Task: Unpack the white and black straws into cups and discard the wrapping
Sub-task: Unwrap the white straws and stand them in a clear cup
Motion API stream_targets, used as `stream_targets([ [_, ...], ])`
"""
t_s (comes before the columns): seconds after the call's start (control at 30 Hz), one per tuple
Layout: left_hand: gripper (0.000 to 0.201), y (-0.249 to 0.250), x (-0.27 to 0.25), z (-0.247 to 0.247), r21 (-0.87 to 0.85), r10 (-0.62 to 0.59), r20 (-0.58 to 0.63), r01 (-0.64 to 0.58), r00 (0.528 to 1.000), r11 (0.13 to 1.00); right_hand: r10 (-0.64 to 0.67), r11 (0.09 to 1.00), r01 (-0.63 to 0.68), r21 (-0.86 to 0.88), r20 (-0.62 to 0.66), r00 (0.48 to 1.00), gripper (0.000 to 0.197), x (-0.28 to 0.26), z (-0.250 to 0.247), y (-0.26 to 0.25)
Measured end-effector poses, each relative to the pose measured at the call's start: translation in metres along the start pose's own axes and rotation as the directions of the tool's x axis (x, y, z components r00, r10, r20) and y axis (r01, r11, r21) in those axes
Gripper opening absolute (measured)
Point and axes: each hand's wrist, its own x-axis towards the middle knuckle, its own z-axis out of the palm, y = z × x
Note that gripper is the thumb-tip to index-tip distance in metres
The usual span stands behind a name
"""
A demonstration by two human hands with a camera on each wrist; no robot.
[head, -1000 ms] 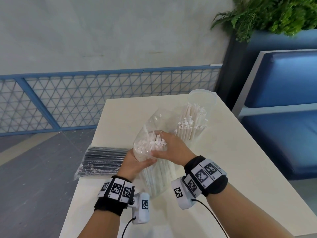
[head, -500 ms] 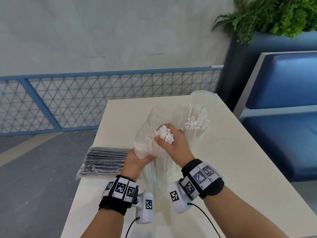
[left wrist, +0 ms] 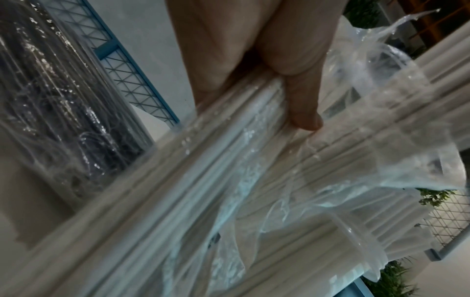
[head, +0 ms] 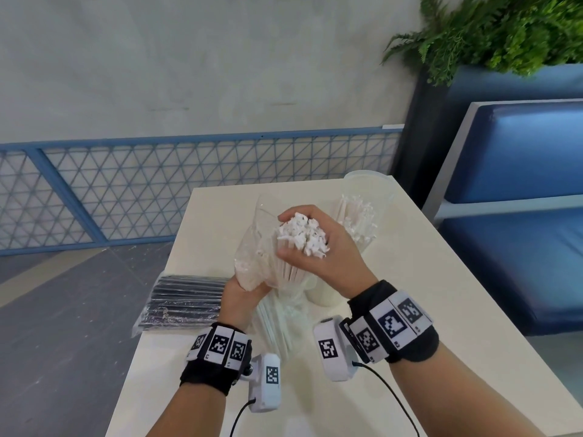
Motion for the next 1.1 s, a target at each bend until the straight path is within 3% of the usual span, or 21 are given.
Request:
stream_targets([
  [0.13,0.026,-0.001,0.0,0.003,0.05,0.011,0.017,-0.012,1.0,0.999,0.22,0.969,-0.213,-0.122,0.041,0.975,0.052,-0.007,-0.001,0.027],
  [0.23,0.025,-0.001,0.002,0.005,0.062,0.008,0.03,-0.01,1.0,0.998,0.249,0.963,-0.257,-0.088,-0.092,0.964,0.04,-0.01,0.007,0.036],
  [0.37,0.024,-0.001,0.007,0.004,0.075,-0.012,0.049,0.008,0.999,0.997,0.236,0.972,-0.22,0.088,-0.326,0.915,0.024,0.003,0.004,0.023],
  [0.53,0.019,-0.001,0.01,0.005,0.065,-0.032,0.05,0.029,0.998,0.997,0.323,0.932,-0.151,0.33,-0.568,0.757,0.035,0.025,-0.011,0.007],
  [0.73,0.014,0.002,0.013,0.001,0.011,-0.065,0.01,0.065,0.998,0.998,0.42,0.858,-0.044,0.511,-0.651,0.632,0.043,0.037,-0.032,-0.007],
  [1.0,0.013,-0.001,0.022,-0.012,-0.015,-0.108,-0.076,0.107,0.991,0.994,0.443,0.819,0.052,0.571,-0.687,0.576,0.029,0.034,-0.055,-0.018],
  [1.1,0.014,-0.003,0.025,-0.02,-0.077,-0.144,-0.12,0.135,0.982,0.988,0.376,0.861,0.092,0.5,-0.749,0.545,0.03,0.036,-0.064,-0.02],
])
